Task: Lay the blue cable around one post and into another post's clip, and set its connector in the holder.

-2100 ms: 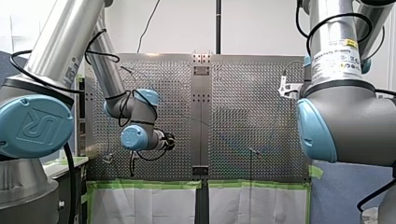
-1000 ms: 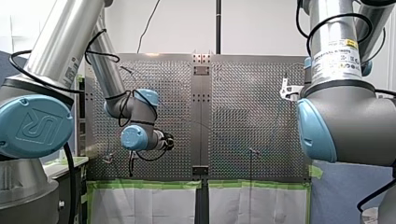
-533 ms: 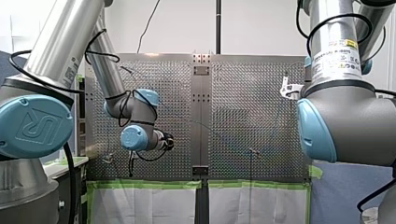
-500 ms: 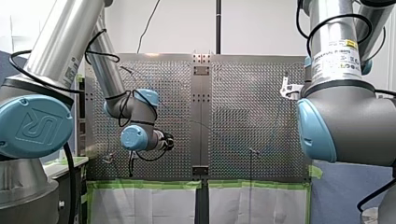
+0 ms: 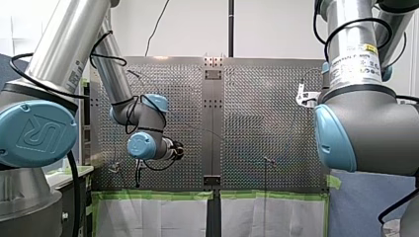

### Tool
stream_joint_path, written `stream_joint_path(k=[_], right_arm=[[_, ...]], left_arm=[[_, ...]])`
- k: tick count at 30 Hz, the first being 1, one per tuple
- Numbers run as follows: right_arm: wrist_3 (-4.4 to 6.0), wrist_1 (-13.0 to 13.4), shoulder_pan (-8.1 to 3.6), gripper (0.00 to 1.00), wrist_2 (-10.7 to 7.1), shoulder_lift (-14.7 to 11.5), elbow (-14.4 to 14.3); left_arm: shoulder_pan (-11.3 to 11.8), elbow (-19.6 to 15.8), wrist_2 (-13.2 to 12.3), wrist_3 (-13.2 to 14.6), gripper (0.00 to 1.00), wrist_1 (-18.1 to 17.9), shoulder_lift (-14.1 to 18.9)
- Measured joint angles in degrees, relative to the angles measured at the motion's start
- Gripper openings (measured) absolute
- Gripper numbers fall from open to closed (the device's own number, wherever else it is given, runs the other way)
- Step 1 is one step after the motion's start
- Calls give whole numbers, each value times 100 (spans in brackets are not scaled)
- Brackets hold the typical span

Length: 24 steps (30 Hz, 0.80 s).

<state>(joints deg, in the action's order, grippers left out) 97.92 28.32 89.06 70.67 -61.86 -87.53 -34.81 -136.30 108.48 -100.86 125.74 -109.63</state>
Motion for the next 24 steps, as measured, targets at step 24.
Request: stream_joint_path(k=[24], right_arm=[[-57, 19, -211, 0, -406, 44, 125]], left_arm=[[33, 0, 57, 12, 100, 45, 0]])
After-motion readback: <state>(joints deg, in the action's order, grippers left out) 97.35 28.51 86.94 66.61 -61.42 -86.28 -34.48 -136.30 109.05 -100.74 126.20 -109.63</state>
